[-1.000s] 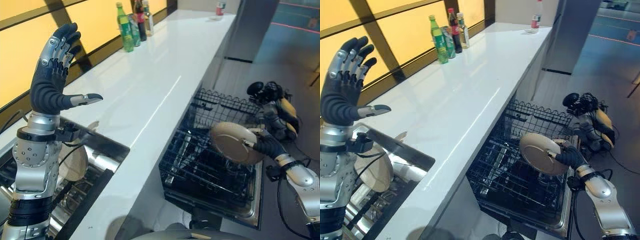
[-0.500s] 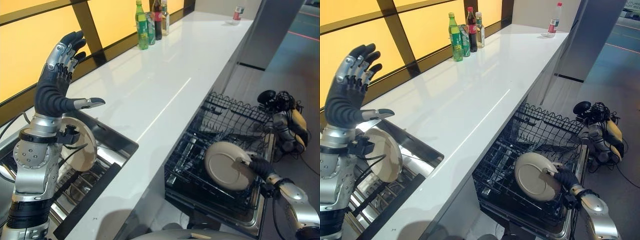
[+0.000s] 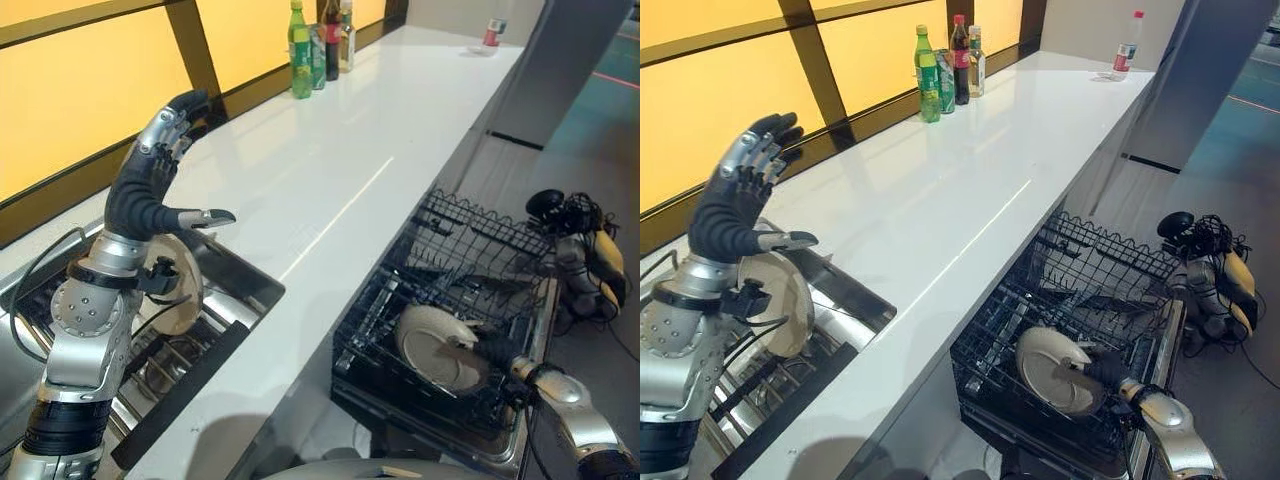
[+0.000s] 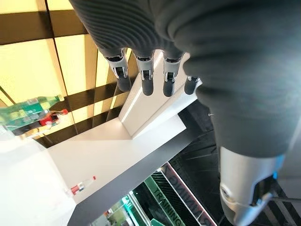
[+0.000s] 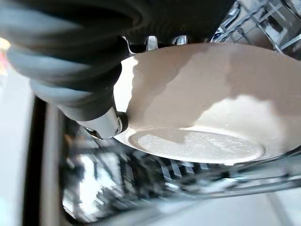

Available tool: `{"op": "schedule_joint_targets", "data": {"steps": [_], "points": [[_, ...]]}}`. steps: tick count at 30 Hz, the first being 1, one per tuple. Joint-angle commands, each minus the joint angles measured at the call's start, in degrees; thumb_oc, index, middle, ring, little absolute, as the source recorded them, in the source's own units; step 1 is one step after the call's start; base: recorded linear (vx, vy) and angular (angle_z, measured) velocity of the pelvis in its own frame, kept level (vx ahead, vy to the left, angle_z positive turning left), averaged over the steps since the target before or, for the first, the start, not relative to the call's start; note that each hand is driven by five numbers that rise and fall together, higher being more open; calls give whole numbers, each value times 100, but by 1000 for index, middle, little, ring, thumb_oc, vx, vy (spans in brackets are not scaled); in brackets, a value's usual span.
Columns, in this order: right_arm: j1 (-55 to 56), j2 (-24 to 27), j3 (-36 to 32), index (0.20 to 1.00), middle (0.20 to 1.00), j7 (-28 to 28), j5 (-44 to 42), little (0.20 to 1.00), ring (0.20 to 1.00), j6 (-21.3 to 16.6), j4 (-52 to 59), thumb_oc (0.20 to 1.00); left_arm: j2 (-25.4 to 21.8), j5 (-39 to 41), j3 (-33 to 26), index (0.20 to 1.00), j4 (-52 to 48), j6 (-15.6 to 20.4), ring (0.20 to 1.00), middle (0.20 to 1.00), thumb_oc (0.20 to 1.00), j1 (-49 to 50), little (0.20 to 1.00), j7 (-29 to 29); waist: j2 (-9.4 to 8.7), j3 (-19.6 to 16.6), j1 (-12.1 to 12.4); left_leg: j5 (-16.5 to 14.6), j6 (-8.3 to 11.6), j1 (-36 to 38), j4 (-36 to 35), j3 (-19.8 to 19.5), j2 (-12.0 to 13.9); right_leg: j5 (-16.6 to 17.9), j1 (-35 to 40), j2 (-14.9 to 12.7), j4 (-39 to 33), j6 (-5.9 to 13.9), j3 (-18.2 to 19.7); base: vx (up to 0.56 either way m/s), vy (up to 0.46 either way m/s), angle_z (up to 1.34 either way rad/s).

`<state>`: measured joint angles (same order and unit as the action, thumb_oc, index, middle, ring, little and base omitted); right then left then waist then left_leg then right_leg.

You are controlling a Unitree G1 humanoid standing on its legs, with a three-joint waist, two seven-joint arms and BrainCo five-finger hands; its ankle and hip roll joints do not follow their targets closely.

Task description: Pick up plates and place into dishwasher.

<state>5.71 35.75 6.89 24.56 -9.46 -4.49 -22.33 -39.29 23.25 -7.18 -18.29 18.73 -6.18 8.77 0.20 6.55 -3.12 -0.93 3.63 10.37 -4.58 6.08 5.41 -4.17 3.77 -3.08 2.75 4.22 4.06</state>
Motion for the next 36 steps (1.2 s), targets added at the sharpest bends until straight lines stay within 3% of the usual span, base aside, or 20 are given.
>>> {"op": "schedule_joint_targets", "data": {"steps": [1, 8, 13, 19, 20, 21, 28, 36], "points": [[-33, 171, 881, 200, 200, 231, 717, 200, 200, -109, -345, 200, -480, -55, 170, 1000, -154, 45, 1000, 1000, 1000, -409, 1000, -233, -383, -141, 106, -722, -283, -340, 763, -65, -308, 512, -7, -270, -510, 314, -175, -20, -68, 0], [-281, 40, 1484, 200, 200, 309, 1367, 200, 200, 150, -904, 200, -597, -31, 330, 1000, -259, 2, 1000, 1000, 1000, -603, 1000, -251, -356, -105, 255, -663, -256, -371, 738, -153, -281, 480, 79, -275, -540, 315, -242, -20, -40, 7], [-237, -131, 1546, 200, 200, 290, 1368, 200, 200, 385, -1092, 200, -637, 5, 341, 1000, -242, -27, 1000, 1000, 1000, -656, 1000, -204, -351, -152, 285, -650, -250, -304, 675, -199, -282, 467, 163, -266, -568, 325, -265, -1, -7, 10], [-96, -266, 1410, 200, 200, -44, 1402, 200, 200, 386, -1088, 200, -652, -80, 333, 1000, -169, -2, 1000, 1000, 1000, -711, 1000, -166, -354, -208, 234, -673, -265, -234, 642, -180, -303, 466, 195, -272, -562, 351, -262, 0, 0, 1], [-84, -267, 1370, 451, 451, -161, 1419, 451, 451, 370, -1062, 451, -656, -169, 323, 1000, -145, 35, 1000, 1000, 1000, -705, 1000, -178, -352, -215, 223, -678, -270, -218, 634, -176, -310, 467, 199, -272, -561, 353, -257, -12, 33, 0], [-67, -263, 1317, 1000, 1000, -295, 1404, 1000, 1000, 382, -1023, 1000, -682, -220, 311, 1000, -118, 64, 1000, 1000, 1000, -699, 1000, -181, -348, -227, 207, -682, -275, -202, 622, -167, -316, 472, 201, -273, -561, 358, -251, -11, 37, -1], [75, -135, 844, 1000, 1000, -604, 1355, 1000, 1000, 416, -606, 1000, -845, -392, 188, 1000, 50, 235, 1000, 1000, 1000, -615, 1000, -346, -319, -282, 98, -691, -295, -138, 540, -103, -352, 499, 209, -286, -599, 370, -231, -32, 59, -2], [197, 344, -144, 1000, 1000, -1090, 1301, 1000, 1000, 416, 477, 1000, -1194, -1448, -198, 1000, 417, 696, 1000, 1000, 1000, -301, 1000, -1017, -259, -398, -62, -645, -305, -120, 393, -12, -387, 506, 155, -262, -621, 336, -198, -44, 82, -3]]}}
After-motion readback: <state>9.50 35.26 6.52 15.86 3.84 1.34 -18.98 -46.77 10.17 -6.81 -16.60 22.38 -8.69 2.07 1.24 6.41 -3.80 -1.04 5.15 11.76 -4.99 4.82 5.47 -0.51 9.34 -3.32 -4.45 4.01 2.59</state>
